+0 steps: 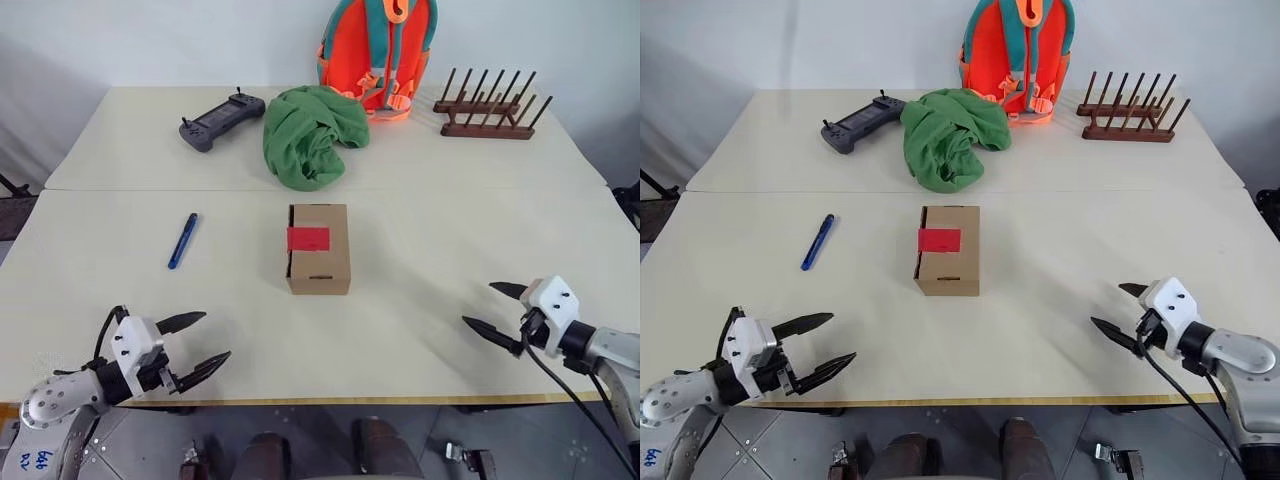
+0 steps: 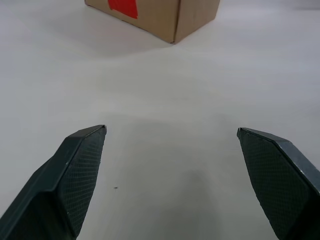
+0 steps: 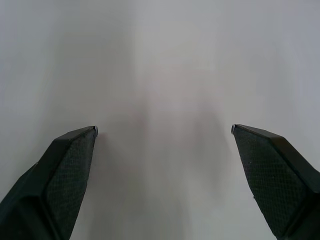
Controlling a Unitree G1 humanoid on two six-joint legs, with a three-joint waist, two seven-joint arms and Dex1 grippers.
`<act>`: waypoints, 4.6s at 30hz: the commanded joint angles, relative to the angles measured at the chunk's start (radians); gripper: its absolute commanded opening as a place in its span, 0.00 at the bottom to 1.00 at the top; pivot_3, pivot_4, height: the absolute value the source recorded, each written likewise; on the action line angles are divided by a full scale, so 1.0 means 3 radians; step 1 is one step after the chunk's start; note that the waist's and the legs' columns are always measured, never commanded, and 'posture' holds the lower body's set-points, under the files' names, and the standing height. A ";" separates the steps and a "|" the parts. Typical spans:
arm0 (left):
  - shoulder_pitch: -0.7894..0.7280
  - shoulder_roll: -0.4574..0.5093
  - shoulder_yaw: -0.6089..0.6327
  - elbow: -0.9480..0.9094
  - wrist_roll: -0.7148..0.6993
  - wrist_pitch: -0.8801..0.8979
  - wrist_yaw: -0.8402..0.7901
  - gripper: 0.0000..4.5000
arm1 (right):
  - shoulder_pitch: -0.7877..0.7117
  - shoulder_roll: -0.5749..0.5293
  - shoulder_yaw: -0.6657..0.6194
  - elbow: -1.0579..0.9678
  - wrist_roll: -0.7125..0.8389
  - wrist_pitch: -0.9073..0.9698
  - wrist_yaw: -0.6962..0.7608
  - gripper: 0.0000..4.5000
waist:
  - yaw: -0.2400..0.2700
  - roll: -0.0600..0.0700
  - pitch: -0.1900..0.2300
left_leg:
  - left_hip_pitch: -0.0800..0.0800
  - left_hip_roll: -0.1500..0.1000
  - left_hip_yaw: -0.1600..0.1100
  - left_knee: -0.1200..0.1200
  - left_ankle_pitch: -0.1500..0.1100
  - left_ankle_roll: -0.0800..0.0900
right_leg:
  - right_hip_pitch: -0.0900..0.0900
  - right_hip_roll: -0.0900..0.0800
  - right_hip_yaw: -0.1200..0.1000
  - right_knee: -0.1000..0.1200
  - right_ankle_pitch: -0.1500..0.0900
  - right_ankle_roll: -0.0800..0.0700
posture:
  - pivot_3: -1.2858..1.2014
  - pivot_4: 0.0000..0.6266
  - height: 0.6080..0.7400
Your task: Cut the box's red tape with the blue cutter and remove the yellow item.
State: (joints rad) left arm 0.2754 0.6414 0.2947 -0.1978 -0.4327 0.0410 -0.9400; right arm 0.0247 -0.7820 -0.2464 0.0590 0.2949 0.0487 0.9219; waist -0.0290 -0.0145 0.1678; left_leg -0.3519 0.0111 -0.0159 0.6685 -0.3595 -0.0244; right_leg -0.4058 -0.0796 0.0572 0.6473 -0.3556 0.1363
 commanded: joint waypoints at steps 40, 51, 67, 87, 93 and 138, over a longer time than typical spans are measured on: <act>-0.2155 -0.0542 -0.0803 0.1405 0.0736 0.0004 0.0684 0.01 | -0.1072 0.0753 0.0718 -0.0824 -0.0053 0.1122 -0.0832 0.00 | 0.0003 0.0000 0.0000 | -0.0010 -0.0008 -0.0001 0.0045 0.0007 -0.0011 | -0.0012 0.0006 -0.0003 0.0040 0.0002 0.0002 | 0.52 0.24 1.00; -0.3001 -0.0891 -0.1026 0.2355 0.0931 -0.0254 0.0656 0.01 | -0.1595 0.1055 0.1296 -0.0540 -0.0254 0.1203 -0.0740 0.00 | 0.0008 0.0000 0.0000 | -0.0018 -0.0023 -0.0007 0.0045 0.0006 -0.0006 | -0.0022 -0.0005 -0.0019 0.0044 0.0007 0.0013 | 0.52 0.24 1.00; -0.3864 -0.1381 -0.1066 0.3546 0.1042 -0.0791 0.0298 0.01 | -0.1598 0.1217 0.1591 -0.1837 0.0102 0.2195 -0.0639 0.00 | 0.0006 0.0000 0.0000 | -0.0062 -0.0052 -0.0013 0.0052 0.0009 0.0000 | -0.0064 -0.0052 -0.0095 0.0057 0.0010 0.0017 | 0.52 0.24 1.00; -0.3457 -0.0804 -0.0788 0.2748 0.0926 -0.0296 0.0298 0.01 | -0.1352 0.0489 0.1245 -0.2334 0.0379 0.2513 -0.0537 0.00 | -0.0005 -0.0003 0.0001 | -0.0068 -0.0054 -0.0007 0.0054 0.0011 0.0012 | -0.0064 -0.0059 -0.0094 0.0048 0.0019 0.0030 | 0.52 0.24 1.00; -0.3054 -0.0344 -0.0698 0.2110 0.0676 0.0484 0.0012 0.01 | -0.1574 0.0267 0.0852 -0.2130 0.0552 0.2501 -0.0381 0.00 | 0.0004 -0.0003 0.0001 | -0.0069 -0.0055 -0.0009 0.0053 0.0011 0.0012 | -0.0065 -0.0062 -0.0094 0.0048 0.0021 0.0030 | 0.52 0.24 1.00; -0.3262 -0.1580 -0.1566 0.2029 0.0739 0.0851 0.0261 0.01 | -0.0762 -0.0136 0.0812 -0.2184 0.0088 0.2418 0.0158 0.00 | 0.0108 -0.0003 0.0005 | -0.0062 -0.0056 -0.0005 0.0095 0.0007 0.0027 | -0.0026 -0.0060 -0.0092 0.0028 0.0035 0.0043 | 0.52 0.24 1.00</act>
State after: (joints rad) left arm -0.6806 0.2301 -0.0906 0.4024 -0.2064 0.3334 -0.7893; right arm -0.1971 -0.8334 0.0111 -0.5113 0.2773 0.7756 0.9880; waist 0.0034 -0.0155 0.1693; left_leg -0.3705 -0.0058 -0.0175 0.6971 -0.3574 -0.0161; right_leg -0.4133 -0.0978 0.0294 0.6548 -0.3447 0.1495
